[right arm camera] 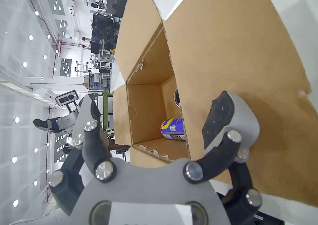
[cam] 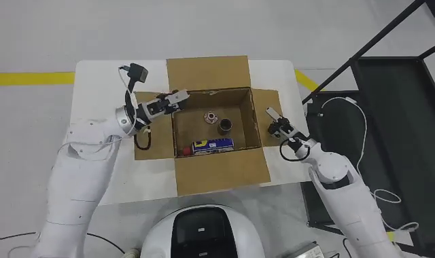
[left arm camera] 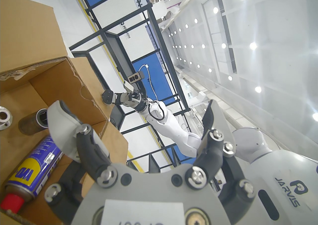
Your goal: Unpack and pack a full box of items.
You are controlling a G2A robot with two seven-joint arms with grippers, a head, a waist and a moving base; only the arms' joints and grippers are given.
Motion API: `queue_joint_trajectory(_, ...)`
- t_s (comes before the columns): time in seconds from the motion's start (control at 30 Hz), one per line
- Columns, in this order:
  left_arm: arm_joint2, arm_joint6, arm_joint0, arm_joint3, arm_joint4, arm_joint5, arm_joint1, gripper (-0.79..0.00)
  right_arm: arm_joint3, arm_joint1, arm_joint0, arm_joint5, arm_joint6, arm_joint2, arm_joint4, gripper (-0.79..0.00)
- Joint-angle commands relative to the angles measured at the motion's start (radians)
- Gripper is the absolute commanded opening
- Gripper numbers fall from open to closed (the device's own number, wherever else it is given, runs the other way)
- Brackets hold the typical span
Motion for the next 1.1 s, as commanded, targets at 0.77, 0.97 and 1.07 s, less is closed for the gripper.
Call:
queue_joint_trajectory(0.77,-0.166,0.064,0.166,-0.072,-0.081,-0.016,0.039,0.0,0.039,-0.026,0.202,-0.012,0.072,-0.133,-0.088,0.0)
queue_joint_trajectory(0.97,-0.192,0.018,0.161,-0.044,-0.075,-0.002,0.05,0.0,-0.119,-0.015,0.208,0.047,0.148,-0.16,-0.319,0.0)
queue_joint_trajectory(1.07,-0.207,-0.006,0.159,-0.036,-0.053,0.012,0.057,0.0,-0.148,-0.018,0.257,0.113,0.198,-0.227,-0.446,0.0)
